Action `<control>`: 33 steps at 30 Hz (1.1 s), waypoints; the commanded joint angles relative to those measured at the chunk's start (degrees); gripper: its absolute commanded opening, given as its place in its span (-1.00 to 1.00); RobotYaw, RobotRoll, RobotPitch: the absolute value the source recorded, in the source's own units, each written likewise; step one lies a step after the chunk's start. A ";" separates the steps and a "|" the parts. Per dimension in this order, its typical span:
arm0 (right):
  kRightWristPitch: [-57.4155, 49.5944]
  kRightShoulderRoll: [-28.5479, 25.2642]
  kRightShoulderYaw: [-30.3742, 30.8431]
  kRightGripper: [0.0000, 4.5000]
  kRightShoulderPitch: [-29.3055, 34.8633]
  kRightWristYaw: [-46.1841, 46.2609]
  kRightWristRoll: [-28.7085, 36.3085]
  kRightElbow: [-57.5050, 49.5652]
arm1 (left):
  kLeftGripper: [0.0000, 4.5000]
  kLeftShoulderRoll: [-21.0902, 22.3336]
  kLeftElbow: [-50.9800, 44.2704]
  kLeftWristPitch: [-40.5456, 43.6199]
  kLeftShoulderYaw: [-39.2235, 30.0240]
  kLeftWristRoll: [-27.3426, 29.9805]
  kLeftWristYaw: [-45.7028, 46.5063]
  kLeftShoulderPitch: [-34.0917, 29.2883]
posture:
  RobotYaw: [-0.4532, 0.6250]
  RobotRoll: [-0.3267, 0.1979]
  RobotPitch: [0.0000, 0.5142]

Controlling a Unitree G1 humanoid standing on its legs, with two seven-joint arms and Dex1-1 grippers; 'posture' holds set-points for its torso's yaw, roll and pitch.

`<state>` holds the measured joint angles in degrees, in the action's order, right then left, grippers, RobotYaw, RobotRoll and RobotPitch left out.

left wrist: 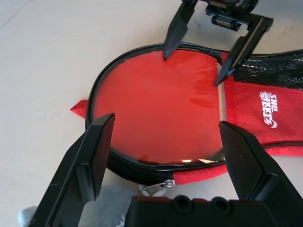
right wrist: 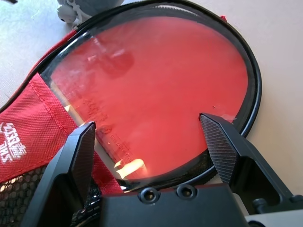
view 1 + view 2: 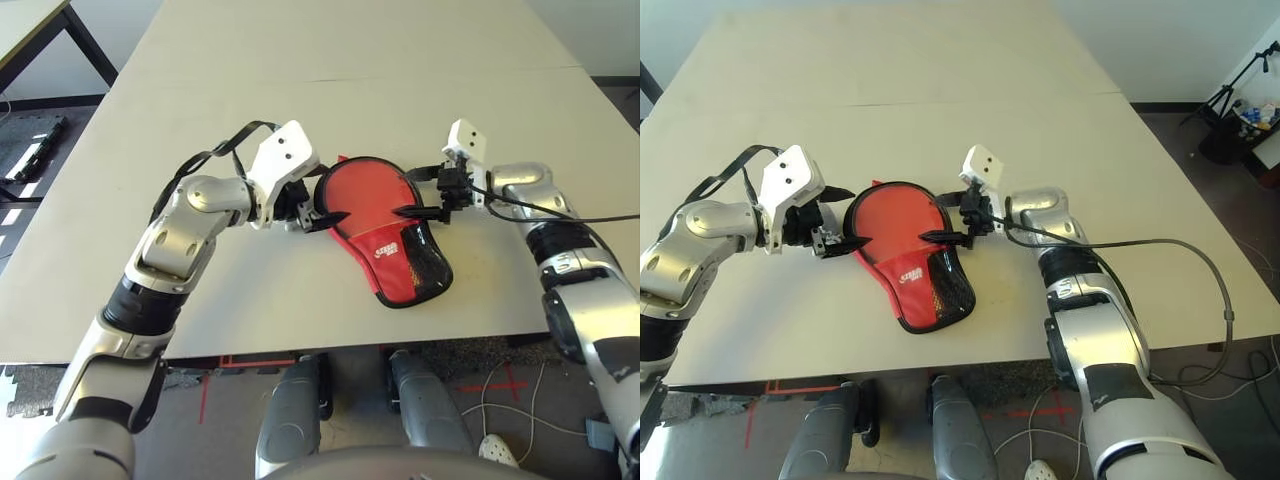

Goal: Store the ping-pong paddle in its case and zip it.

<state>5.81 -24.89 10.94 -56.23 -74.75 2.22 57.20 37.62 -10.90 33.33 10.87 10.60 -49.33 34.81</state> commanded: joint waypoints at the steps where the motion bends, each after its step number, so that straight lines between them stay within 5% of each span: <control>1: 1.77 0.34 1.31 0.99 -0.16 0.49 -2.98 3.05 | 1.00 0.68 0.04 1.36 -0.85 -1.04 1.36 -0.20 | -0.09 0.25 -0.18; 22: 7.54 1.51 2.41 0.99 0.83 4.71 -7.82 5.38 | 1.00 4.92 7.00 3.16 -1.28 -7.09 3.82 1.55 | -0.10 0.25 -0.15; 33: 7.55 1.52 2.49 0.99 1.28 4.89 -7.77 4.46 | 1.00 4.76 7.16 19.89 -0.19 -7.03 5.71 2.64 | -0.11 0.25 -0.14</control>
<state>14.10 -23.65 11.18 -57.37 -70.60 -2.36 60.34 42.13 -4.47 49.98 9.86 4.09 -44.21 37.31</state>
